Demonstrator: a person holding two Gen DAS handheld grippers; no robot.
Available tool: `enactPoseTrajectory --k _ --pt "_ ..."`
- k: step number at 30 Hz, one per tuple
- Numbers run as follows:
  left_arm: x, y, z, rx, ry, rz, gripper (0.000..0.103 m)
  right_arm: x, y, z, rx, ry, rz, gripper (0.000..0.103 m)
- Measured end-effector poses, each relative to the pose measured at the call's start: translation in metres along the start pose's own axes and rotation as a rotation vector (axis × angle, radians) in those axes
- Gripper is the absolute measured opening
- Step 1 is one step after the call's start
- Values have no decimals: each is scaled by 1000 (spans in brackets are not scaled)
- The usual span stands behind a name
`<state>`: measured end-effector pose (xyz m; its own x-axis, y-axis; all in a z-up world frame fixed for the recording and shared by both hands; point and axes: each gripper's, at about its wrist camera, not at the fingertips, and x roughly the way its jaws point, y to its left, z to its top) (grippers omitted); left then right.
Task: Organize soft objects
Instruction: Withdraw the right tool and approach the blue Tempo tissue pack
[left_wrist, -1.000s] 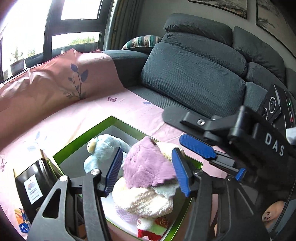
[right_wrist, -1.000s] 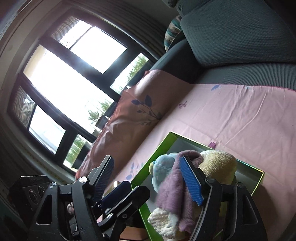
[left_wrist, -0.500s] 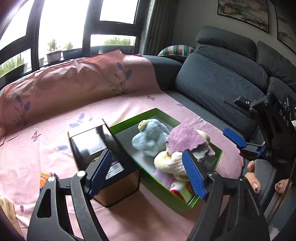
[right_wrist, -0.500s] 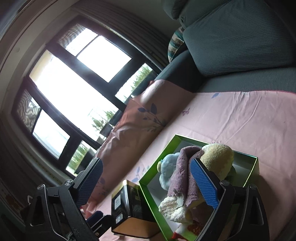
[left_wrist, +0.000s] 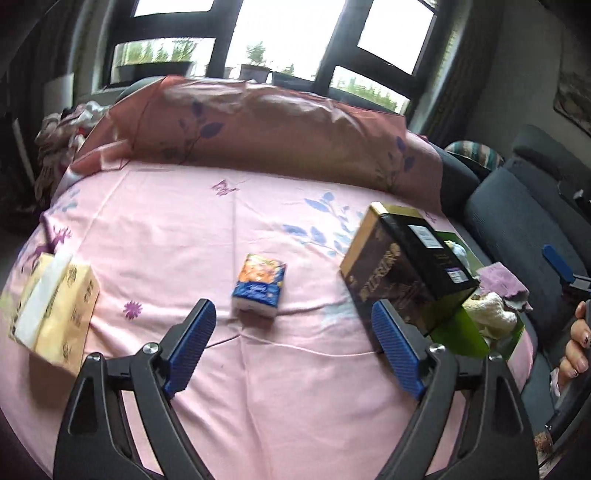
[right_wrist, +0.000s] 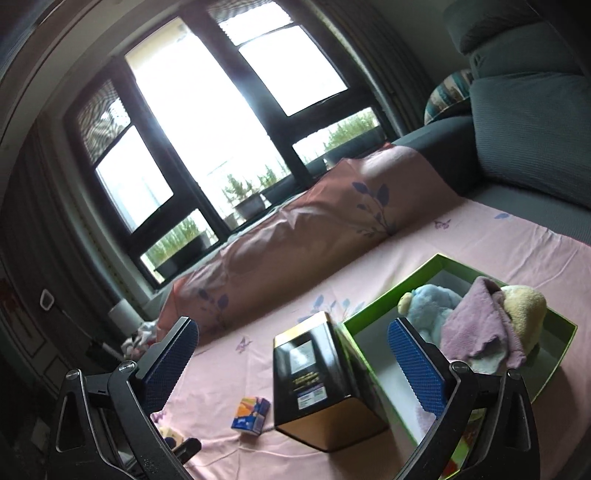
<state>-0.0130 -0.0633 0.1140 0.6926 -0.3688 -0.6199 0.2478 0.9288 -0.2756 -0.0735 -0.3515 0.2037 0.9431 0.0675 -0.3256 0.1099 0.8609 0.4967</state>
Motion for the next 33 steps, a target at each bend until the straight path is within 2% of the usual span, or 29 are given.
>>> enactPoseTrajectory --k 3,6,10,15,19,21,27,30,31,33 --pt "3 38 -11 -113 0 60 86 14 24 -11 -45 44 20 103" --pt "4 60 -12 -169 22 181 85 32 48 -26 -86 106 17 103" --pt "-7 80 -10 -182 -25 193 86 63 82 -52 -174 200 6 103" --pt "-9 101 -13 -199 2 243 86 112 114 -92 -225 365 9 103" --pt "-24 113 -13 -224 -46 286 86 157 127 -123 -228 511 -1 103" --pt "-32 119 -13 -234 -71 317 86 180 132 -137 -235 553 -30 103" --pt "-38 125 -13 -230 -62 309 86 222 132 -176 -442 570 -237 103" --pt "-39 124 -12 -223 -65 304 86 234 118 -181 -426 594 -283 102" --pt "-38 123 -11 -220 -65 303 86 236 114 -182 -412 596 -290 100" --pt "-38 122 -12 -216 -63 301 86 239 108 -183 -397 611 -290 83"
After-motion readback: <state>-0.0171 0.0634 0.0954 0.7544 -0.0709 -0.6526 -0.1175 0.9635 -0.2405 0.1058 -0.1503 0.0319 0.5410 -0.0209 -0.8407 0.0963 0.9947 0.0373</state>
